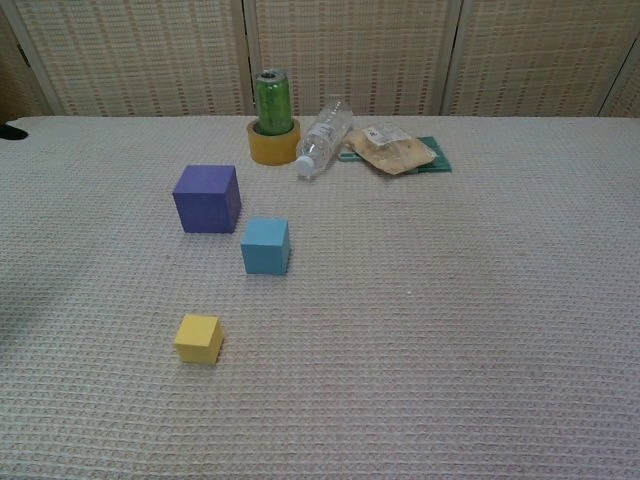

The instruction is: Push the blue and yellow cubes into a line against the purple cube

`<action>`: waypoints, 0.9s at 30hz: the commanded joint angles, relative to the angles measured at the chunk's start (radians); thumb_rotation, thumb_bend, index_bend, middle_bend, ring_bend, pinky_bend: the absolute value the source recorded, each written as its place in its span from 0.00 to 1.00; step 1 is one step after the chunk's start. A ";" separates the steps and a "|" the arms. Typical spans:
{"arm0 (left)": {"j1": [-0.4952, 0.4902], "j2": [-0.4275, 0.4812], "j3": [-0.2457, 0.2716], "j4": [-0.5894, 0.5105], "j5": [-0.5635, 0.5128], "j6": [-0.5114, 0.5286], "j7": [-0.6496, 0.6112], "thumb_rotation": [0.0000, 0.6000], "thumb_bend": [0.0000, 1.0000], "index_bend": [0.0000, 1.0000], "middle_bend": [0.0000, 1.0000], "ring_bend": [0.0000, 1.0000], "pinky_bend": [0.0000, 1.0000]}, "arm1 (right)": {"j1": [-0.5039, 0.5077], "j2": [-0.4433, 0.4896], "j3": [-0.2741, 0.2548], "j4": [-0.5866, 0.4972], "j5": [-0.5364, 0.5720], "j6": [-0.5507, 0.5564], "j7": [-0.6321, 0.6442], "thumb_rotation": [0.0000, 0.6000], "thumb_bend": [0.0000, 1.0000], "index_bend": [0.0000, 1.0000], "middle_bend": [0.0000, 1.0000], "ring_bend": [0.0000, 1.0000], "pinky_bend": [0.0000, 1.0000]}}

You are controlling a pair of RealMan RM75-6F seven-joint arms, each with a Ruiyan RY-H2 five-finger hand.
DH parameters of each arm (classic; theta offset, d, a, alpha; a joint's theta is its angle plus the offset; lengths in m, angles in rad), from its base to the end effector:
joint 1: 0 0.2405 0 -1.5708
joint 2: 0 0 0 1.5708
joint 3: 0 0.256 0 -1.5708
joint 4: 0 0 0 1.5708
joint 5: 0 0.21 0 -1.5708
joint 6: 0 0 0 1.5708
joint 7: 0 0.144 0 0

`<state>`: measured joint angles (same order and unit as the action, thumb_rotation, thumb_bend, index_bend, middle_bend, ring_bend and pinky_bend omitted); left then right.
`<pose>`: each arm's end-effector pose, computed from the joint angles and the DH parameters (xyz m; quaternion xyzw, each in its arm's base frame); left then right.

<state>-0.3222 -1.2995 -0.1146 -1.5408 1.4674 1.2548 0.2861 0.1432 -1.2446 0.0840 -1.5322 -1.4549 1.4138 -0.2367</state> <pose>-0.2620 0.2607 0.0866 -0.6974 -0.3073 -0.3538 0.5422 -0.3104 -0.2066 0.1232 0.6331 -0.3356 0.3309 0.6141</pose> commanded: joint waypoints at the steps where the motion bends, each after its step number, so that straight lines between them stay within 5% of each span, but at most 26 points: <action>1: -0.088 -0.075 -0.039 0.017 -0.047 -0.095 0.048 1.00 0.31 0.03 1.00 1.00 1.00 | 0.005 -0.007 0.006 0.008 0.012 -0.008 -0.009 0.87 0.00 0.00 0.00 0.00 0.00; 12: -0.243 -0.252 -0.085 0.155 -0.141 -0.240 0.102 1.00 0.31 0.10 1.00 1.00 1.00 | 0.027 -0.012 0.018 0.012 0.082 -0.070 -0.039 0.87 0.00 0.00 0.00 0.00 0.00; 27: -0.346 -0.347 -0.094 0.106 -0.221 -0.298 0.176 1.00 0.31 0.28 1.00 1.00 1.00 | 0.047 -0.010 0.027 0.022 0.130 -0.114 -0.033 0.87 0.00 0.00 0.00 0.00 0.00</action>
<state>-0.6549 -1.6334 -0.2056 -1.4360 1.2642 0.9721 0.4521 0.1900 -1.2559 0.1112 -1.5100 -1.3247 1.3001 -0.2715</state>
